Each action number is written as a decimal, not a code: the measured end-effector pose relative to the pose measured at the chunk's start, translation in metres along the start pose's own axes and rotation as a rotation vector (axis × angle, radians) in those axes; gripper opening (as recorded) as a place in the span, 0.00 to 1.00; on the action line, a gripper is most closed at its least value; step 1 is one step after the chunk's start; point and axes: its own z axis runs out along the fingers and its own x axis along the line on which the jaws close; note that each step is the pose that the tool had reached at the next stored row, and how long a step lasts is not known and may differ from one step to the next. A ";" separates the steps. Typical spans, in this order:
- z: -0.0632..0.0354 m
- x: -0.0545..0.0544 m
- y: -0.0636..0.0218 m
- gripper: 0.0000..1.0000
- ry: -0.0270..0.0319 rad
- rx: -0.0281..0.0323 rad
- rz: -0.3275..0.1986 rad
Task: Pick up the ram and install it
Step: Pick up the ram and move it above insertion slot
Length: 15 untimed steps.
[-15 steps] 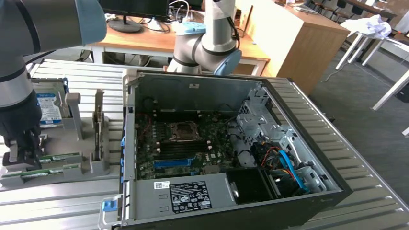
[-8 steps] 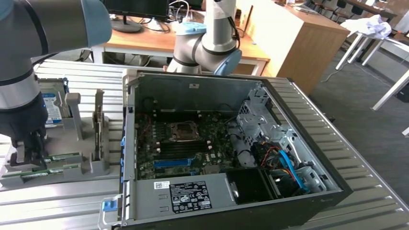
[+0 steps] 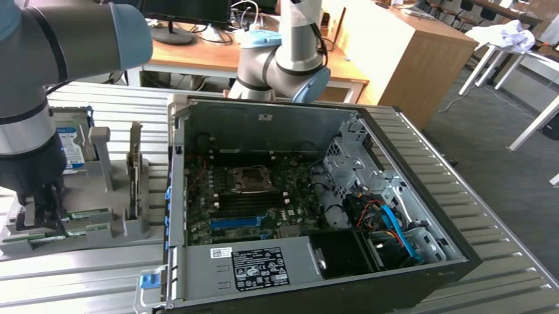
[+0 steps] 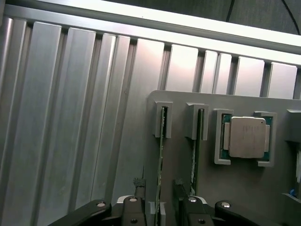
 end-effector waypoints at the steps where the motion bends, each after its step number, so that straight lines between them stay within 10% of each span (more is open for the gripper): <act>1: 0.0010 -0.001 -0.0001 0.36 0.0000 0.0001 0.006; 15: 0.0100 -0.001 0.0037 0.36 -0.0004 0.0005 0.018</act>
